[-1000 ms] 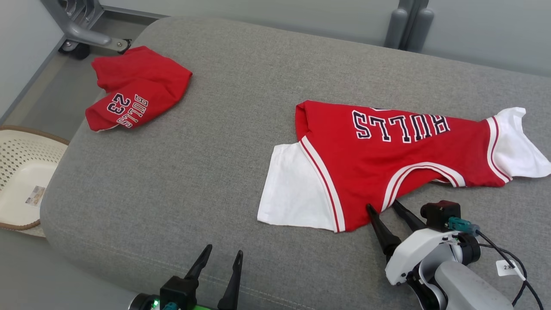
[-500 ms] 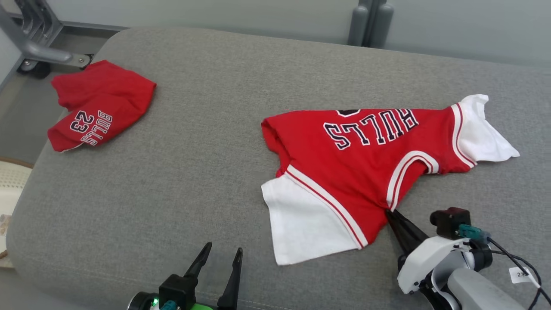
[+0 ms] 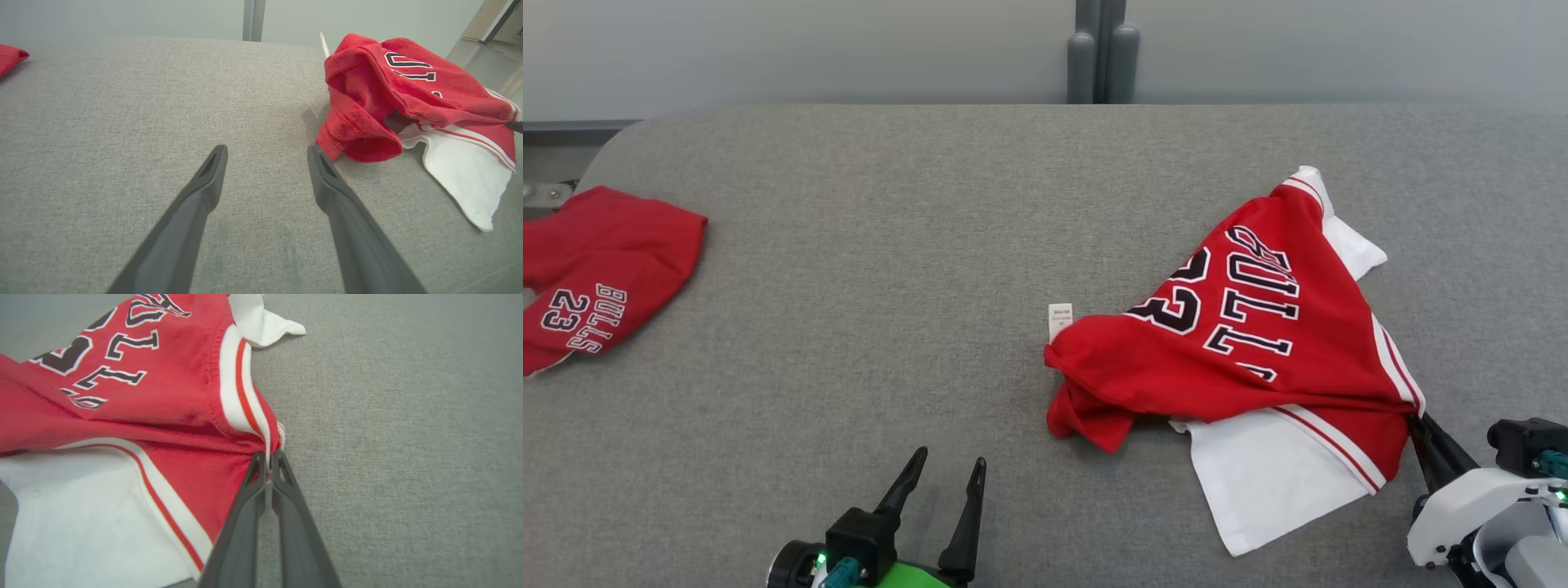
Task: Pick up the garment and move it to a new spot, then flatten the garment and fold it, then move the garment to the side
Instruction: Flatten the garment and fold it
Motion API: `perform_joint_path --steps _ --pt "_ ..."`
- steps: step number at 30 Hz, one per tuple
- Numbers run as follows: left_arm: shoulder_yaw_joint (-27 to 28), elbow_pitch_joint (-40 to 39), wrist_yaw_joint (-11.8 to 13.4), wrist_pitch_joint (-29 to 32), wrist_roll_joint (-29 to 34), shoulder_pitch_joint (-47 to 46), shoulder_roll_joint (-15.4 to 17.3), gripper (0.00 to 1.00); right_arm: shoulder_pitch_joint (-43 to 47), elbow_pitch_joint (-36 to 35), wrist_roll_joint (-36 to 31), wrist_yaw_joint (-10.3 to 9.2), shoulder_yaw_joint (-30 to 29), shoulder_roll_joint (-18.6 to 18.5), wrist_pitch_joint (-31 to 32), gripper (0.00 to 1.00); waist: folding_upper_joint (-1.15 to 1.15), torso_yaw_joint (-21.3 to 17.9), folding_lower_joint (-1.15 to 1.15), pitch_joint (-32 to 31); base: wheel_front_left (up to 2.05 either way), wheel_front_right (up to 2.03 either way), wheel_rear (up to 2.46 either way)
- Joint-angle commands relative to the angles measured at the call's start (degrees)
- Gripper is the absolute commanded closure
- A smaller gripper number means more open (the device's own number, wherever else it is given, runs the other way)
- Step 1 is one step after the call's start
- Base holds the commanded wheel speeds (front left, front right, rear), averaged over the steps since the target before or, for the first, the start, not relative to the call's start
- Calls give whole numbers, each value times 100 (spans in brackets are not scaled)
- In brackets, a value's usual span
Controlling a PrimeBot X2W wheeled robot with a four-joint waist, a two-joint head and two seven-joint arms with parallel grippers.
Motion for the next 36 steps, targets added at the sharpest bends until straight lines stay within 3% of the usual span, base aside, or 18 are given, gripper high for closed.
perform_joint_path --steps 1,2,16,25,30,32,33,35,36 --pt "-20 16 -23 -1 -32 -104 19 0 -15 22 -15 -10 -81 26 -16 13 0 -206 0 -9 0 0 0" --pt "-68 53 -33 -1 -44 -143 19 0 -59 18 -76 -9 -150 90 -16 0 0 -250 0 0 0 0 0" --pt "-859 490 -94 -1 -938 -615 24 0 -171 -386 -573 -8 -406 543 -16 0 0 -929 0 184 0 0 0" --pt "-1072 696 116 -1 -1792 -786 25 0 -164 -350 -606 -8 -356 592 -16 0 0 -1167 0 214 0 0 0" --pt "-1194 886 256 -1 -1882 -930 24 0 -212 -349 -605 -8 -313 628 -16 0 0 -1264 0 231 0 0 0" --pt "-1215 933 281 -1 -1892 -973 25 20 -205 -356 -598 -8 -314 632 -16 0 0 -1285 0 233 0 0 0" --pt "-1206 950 302 -1 -1922 -986 26 52 -195 -359 -594 -8 -312 631 -16 0 0 -1292 0 231 0 0 0" --pt "-1210 987 323 -1 -1941 -1003 25 100 -169 -361 -590 -8 -324 625 -16 0 0 -1295 0 227 0 0 0" --pt "-1208 1007 325 -1 -1958 -998 25 100 -154 -360 -588 -8 -336 624 -16 0 0 -1289 0 222 0 0 0"
